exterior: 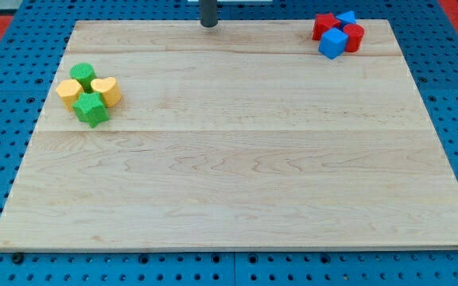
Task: Point your arm closer to the red circle
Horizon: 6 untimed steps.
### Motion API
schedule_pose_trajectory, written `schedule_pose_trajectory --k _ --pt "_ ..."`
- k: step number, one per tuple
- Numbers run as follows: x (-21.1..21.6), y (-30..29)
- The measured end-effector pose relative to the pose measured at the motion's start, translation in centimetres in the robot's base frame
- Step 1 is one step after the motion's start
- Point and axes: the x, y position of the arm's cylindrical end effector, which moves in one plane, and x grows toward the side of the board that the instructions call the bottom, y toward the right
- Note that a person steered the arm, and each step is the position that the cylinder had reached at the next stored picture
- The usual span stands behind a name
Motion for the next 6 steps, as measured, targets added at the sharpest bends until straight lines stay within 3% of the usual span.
schedule_pose_trajectory --k 1,3,6 --pt "3.1 1.2" --pt "14.6 2.9" --pt "15.2 18.1"
